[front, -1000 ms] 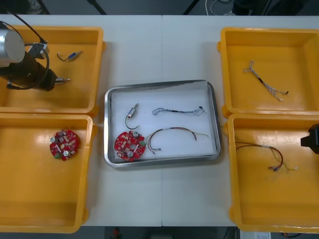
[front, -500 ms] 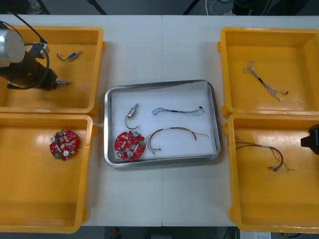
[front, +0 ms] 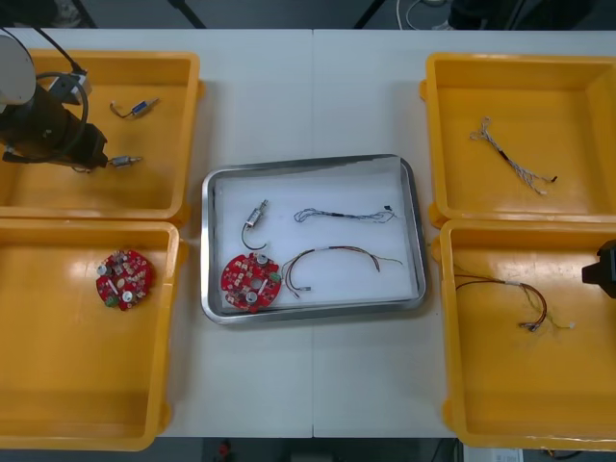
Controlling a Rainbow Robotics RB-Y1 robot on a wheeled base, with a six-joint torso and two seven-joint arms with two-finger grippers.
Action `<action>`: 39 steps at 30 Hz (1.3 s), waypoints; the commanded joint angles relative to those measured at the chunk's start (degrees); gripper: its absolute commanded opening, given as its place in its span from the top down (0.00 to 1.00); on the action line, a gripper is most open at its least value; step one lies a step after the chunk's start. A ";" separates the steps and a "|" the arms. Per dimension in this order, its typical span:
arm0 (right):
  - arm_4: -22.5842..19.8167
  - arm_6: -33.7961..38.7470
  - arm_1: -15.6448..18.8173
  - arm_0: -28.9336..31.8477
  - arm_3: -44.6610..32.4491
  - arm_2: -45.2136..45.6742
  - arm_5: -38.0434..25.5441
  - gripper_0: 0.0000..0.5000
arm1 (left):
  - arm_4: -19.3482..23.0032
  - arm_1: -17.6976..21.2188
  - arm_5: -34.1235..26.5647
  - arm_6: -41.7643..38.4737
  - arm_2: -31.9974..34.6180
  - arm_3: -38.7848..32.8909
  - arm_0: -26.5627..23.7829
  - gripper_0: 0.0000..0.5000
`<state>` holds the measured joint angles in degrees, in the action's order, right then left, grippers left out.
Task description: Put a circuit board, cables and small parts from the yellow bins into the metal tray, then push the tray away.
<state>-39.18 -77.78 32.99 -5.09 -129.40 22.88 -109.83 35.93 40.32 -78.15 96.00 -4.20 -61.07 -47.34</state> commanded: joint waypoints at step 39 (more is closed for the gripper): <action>-0.45 3.78 0.58 1.22 -1.99 1.99 -0.17 0.00 | -2.00 -3.49 12.67 4.63 -1.08 18.97 -10.93 0.00</action>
<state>-39.20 -76.21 32.99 -4.92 -129.59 22.91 -109.83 34.41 37.91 -68.55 96.00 -4.10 -43.99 -55.32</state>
